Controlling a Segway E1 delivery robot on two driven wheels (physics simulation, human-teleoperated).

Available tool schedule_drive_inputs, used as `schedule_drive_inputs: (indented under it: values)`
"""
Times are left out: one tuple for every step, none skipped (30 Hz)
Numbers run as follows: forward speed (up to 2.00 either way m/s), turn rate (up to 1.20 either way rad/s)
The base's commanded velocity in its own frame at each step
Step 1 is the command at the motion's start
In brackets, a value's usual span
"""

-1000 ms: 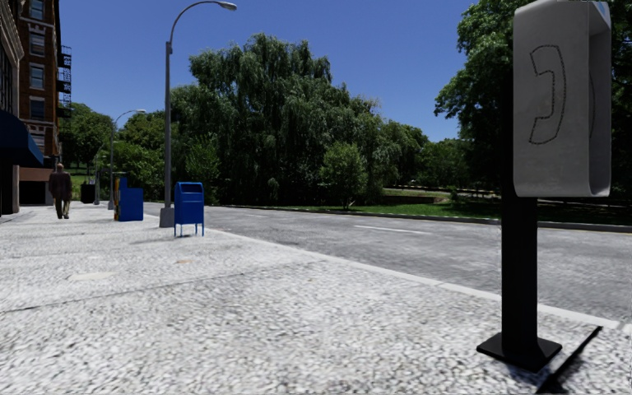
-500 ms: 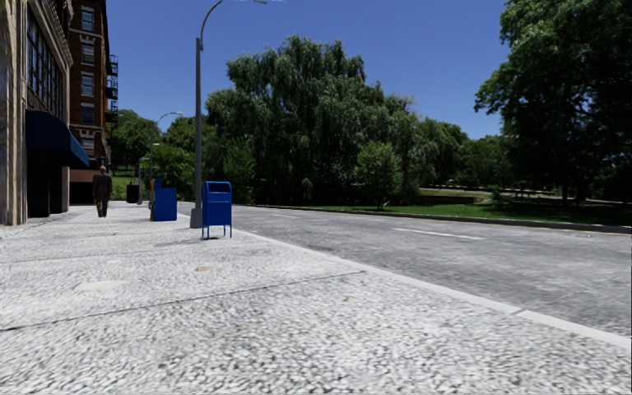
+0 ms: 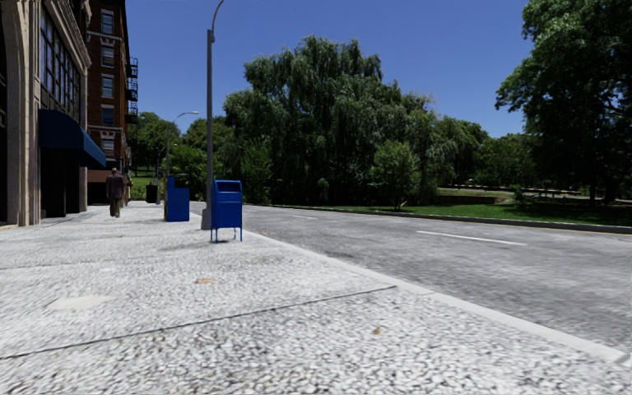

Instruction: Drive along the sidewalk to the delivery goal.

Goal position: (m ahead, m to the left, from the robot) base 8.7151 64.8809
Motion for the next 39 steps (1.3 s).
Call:
schedule_drive_inputs:
  values:
    - [1.11, 0.71]
    - [1.11, 0.77]
    - [1.11, 0.77]
    - [1.11, 0.79]
    - [1.11, 0.8]
    - [1.11, 0.81]
    - [1.11, 0.81]
    - [1.11, 0.81]
    - [1.11, 0.81]
    - [1.11, 0.8]
    - [1.11, 0.75]
    - [1.11, 0.66]
    - [1.11, 0.66]
    - [1.11, 0.5]
    - [1.11, 0.37]
    - [1.11, 0.31]
    - [1.11, 0.2]
    - [1.11, 0.2]
    - [1.11, 0.09]
    - [1.11, 0.04]
    - [1.11, 0.02]
    - [1.11, 0.0]
    - [1.11, 0.0]
    - [1.11, 0.0]
    - [1.11, 0.14]
    - [1.11, 0.35]
    - [1.11, 0.35]
    - [1.11, 0.56]
    - [1.11, 0.82]
    - [1.11, 0.98]
    - [1.11, 1.04]
    - [1.11, 1.07]
    - [1.11, 1.07]
    - [1.11, 1.07]
    - [1.11, 1.07]
    - [1.11, 1.07]
    - [1.11, 1.07]
    - [1.11, 1.07]
    - [1.11, 1.06]
